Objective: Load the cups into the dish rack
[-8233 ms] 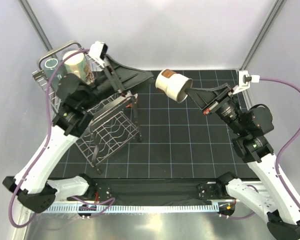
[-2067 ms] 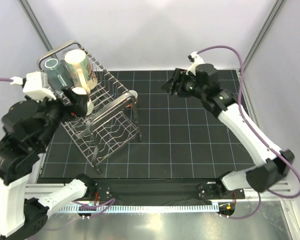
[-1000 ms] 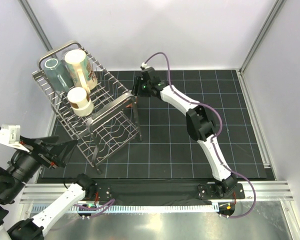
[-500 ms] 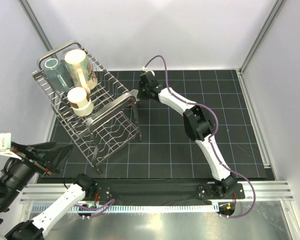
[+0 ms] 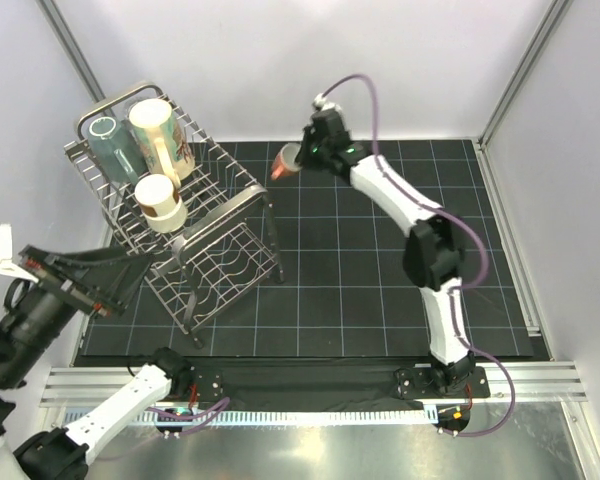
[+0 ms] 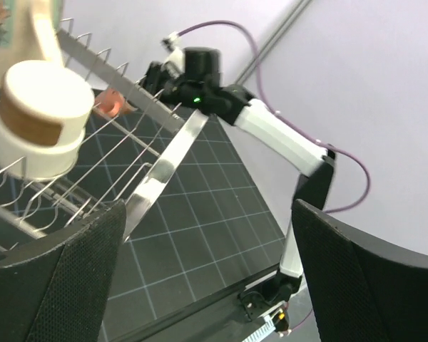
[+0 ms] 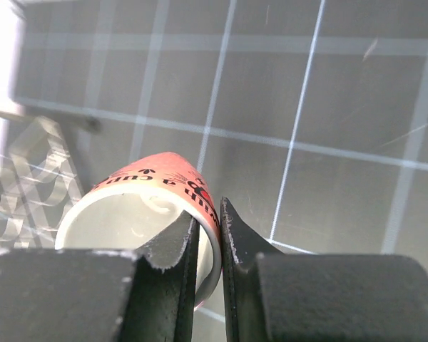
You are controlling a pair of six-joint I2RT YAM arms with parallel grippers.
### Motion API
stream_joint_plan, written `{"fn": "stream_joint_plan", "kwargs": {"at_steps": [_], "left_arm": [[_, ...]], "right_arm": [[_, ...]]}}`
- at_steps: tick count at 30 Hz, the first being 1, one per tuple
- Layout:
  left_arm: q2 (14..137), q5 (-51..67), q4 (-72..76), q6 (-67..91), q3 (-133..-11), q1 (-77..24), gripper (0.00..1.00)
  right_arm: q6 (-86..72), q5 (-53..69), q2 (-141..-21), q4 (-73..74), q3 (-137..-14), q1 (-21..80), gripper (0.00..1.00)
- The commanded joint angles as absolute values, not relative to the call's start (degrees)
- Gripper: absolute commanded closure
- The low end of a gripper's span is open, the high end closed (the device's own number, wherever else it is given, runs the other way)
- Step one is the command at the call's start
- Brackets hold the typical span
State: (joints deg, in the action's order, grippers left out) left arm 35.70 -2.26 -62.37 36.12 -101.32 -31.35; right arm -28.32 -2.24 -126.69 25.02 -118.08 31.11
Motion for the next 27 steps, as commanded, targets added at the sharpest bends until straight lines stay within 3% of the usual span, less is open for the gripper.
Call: {"fn": "stream_joint_plan", "kwargs": {"at_steps": [1,9,17,27], "left_arm": [[40.2,1.4,-54.9,37.0,-102.0,-31.0,0.05],[53.7,12.6,-49.6,31.9,-103.5,-31.0,0.02],[68.3,34.9,-26.2,45.3,-103.1,-31.2,0.07],[76.1,31.2,-17.5,48.8,-105.4,-44.4,0.07]], "right_arm": [[-27.3,-1.7,-110.8,20.1,-116.3,28.3,0.96],[-21.2,-0.7,-90.3,19.2,-99.9,26.7,0.96],[-20.9,2.4,-67.9,19.8,-83.7,25.8,0.96],[-29.1,2.3,-44.8,23.0,-77.1,25.5,0.96]]}}
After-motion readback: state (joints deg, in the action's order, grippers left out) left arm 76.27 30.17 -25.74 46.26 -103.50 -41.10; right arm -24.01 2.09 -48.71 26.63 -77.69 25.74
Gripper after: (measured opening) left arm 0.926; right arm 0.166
